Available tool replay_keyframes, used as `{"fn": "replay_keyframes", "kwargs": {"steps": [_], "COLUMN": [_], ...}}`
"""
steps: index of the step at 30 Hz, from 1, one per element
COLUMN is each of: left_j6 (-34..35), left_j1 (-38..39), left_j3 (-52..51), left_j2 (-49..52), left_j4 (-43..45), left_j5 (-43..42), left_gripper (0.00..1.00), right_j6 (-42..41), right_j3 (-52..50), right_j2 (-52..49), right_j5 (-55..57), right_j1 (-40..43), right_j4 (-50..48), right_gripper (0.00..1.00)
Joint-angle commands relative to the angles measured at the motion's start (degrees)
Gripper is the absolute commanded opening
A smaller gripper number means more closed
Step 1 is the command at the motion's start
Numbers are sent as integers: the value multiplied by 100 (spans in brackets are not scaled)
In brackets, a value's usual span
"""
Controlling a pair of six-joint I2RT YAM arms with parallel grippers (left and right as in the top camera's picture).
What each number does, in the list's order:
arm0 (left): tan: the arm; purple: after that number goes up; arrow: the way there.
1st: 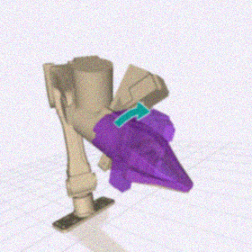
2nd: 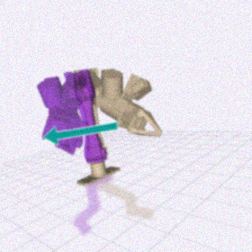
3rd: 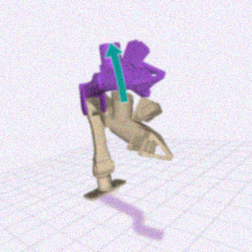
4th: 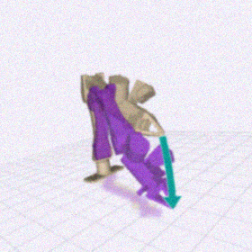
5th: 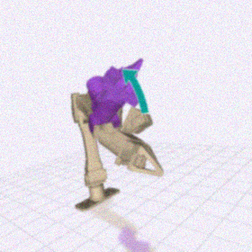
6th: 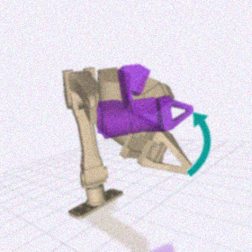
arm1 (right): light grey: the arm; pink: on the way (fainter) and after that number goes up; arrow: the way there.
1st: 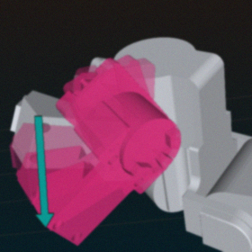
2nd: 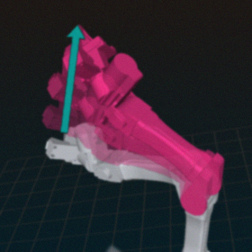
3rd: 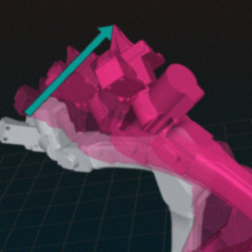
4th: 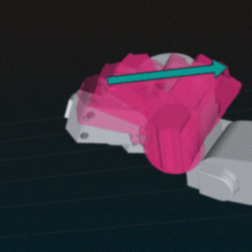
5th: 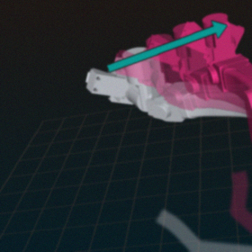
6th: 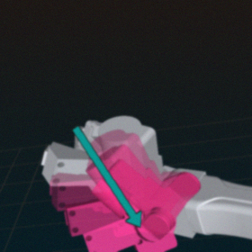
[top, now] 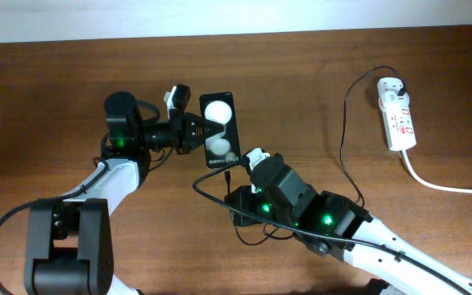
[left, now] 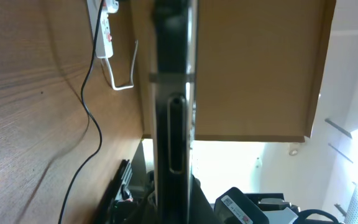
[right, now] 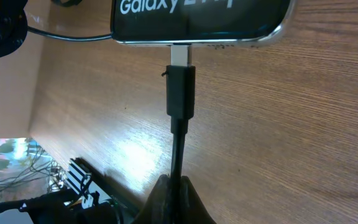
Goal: Plug charger to phone and switch on socket
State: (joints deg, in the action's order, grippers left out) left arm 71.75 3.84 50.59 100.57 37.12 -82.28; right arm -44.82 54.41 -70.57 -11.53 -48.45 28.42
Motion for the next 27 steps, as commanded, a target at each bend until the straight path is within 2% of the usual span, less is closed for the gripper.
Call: {"fn": "replay_keyframes", "kwargs": {"steps": [1, 15, 19, 27], "left_j6": [118, 238, 236, -129], "left_j1": [9, 127, 127, 127], "left_j3": [111, 109, 109, 109], "left_j2": [-20, -20, -20, -20], "left_j4": [57, 59, 608, 616], "left_j5": [-17, 2, -201, -415], "left_gripper": [0, 0, 0, 0], "right_j6": [39, 42, 42, 59], "right_j3": [-37, -37, -37, -37], "right_j2": [-33, -33, -33, -33], "right_j5": [-28, 17, 140, 472], "right_j1": [-20, -17, -17, -20], "right_j4": [-24, -42, -39, -348], "right_gripper": [4, 4, 4, 4]}}
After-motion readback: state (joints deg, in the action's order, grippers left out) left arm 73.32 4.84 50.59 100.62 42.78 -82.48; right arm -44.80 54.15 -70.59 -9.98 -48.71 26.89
